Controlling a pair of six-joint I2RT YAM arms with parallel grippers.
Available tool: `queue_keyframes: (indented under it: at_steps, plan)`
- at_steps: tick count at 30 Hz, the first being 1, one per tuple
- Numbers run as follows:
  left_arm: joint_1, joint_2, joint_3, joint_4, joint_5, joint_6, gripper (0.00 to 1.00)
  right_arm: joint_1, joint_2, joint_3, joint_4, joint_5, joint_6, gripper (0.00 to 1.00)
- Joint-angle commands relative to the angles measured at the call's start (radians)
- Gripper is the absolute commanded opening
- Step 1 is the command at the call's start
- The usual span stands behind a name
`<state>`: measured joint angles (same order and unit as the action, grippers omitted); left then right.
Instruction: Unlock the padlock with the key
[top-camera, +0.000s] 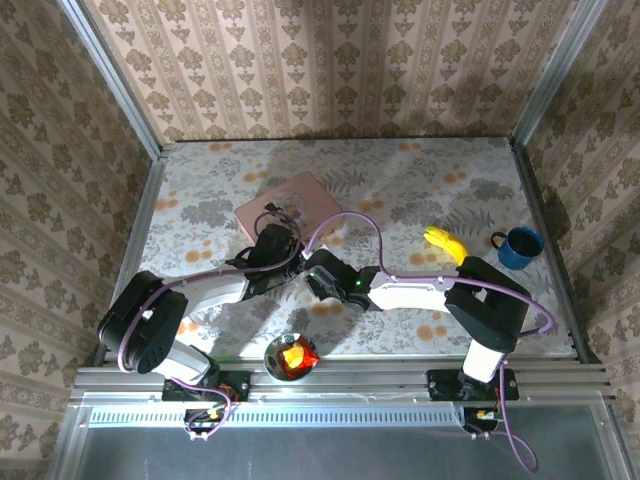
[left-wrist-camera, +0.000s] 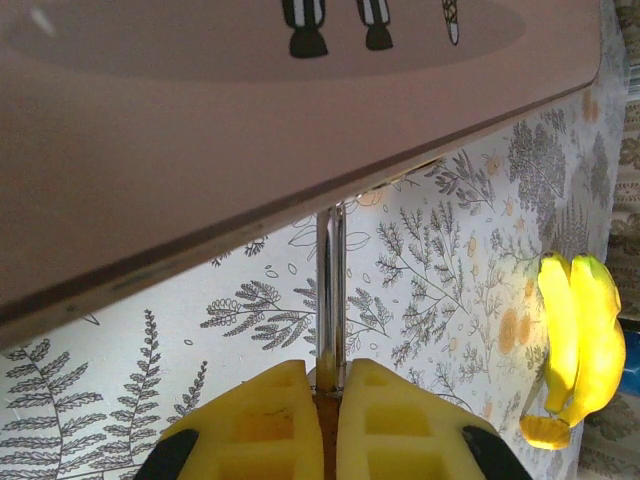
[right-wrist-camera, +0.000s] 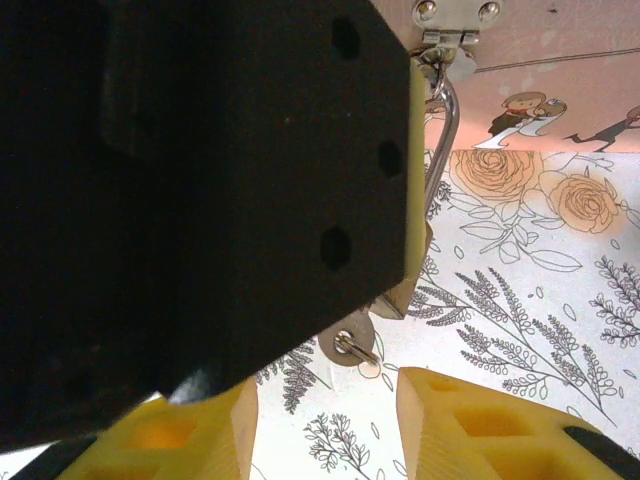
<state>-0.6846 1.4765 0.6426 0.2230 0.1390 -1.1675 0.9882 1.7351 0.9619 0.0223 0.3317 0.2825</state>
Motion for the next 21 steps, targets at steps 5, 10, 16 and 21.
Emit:
queue_keyframes:
  at_steps: [5,10,16,21]
  plan:
    - [0.003,0.015,0.020,-0.037,0.039,-0.005,0.00,0.003,0.082,0.060,0.010,0.039,-0.063,0.45]
    - [0.003,0.013,0.020,-0.037,0.043,0.000,0.00,-0.013,0.104,0.064,0.029,0.026,-0.063,0.42]
    - [0.000,0.017,0.022,-0.030,0.049,0.003,0.00,-0.038,0.112,0.056,0.064,-0.001,-0.050,0.32]
    - [-0.003,0.020,0.025,-0.028,0.053,0.006,0.00,-0.075,0.097,0.031,0.121,-0.073,-0.010,0.21]
